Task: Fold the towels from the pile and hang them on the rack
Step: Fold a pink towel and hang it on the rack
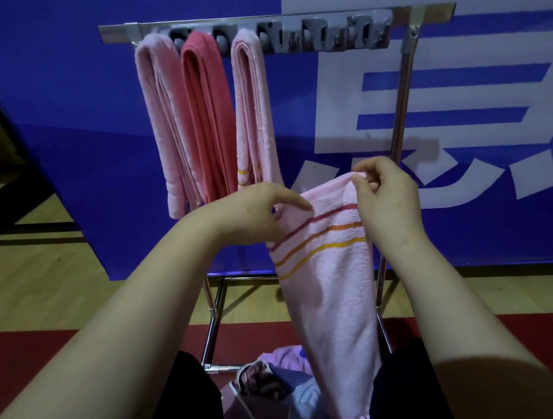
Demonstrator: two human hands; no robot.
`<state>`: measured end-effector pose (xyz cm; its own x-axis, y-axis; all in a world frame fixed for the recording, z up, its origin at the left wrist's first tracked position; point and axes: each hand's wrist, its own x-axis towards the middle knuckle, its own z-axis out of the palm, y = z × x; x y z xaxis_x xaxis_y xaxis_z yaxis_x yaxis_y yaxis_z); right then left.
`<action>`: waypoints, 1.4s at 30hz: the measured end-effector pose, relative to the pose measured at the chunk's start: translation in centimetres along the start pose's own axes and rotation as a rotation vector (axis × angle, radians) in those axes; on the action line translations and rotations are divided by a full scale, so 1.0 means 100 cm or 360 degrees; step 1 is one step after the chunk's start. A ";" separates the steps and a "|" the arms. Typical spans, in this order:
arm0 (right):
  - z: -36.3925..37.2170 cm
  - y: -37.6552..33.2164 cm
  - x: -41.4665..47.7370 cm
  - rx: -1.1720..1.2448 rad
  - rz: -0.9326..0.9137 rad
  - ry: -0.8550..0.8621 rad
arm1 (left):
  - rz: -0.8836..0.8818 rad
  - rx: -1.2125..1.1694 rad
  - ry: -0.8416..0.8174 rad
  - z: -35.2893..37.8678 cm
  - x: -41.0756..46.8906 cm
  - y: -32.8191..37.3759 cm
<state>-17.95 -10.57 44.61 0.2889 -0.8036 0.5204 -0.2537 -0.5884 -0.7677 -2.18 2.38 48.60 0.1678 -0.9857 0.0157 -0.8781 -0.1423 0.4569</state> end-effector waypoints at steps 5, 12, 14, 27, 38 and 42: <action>0.010 -0.010 -0.006 0.0041 -0.0071 -0.0051 | -0.0276 -0.0442 0.0138 0.010 0.006 0.003; 0.025 -0.019 -0.019 0.0001 -0.0286 -0.0336 | -0.0454 -0.1351 0.0202 0.013 0.009 0.011; 0.026 -0.023 -0.023 -0.0036 -0.0326 -0.0406 | -0.0477 -0.1496 0.0217 0.011 0.011 0.010; 0.023 -0.033 -0.031 0.0082 -0.0207 -0.0470 | -0.0577 -0.1535 0.0395 0.014 0.014 0.017; 0.027 -0.031 -0.030 -0.0056 -0.0264 -0.0554 | -0.0627 -0.1171 0.0530 0.017 0.021 0.018; 0.027 -0.028 -0.029 0.0089 -0.0169 -0.0446 | -0.0562 -0.1442 0.0496 0.020 0.017 0.023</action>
<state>-15.63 -6.31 44.22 0.5565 -0.6770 0.4816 -0.1594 -0.6559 -0.7378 -4.76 0.20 47.90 0.5740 -0.8150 -0.0786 -0.1083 -0.1708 0.9793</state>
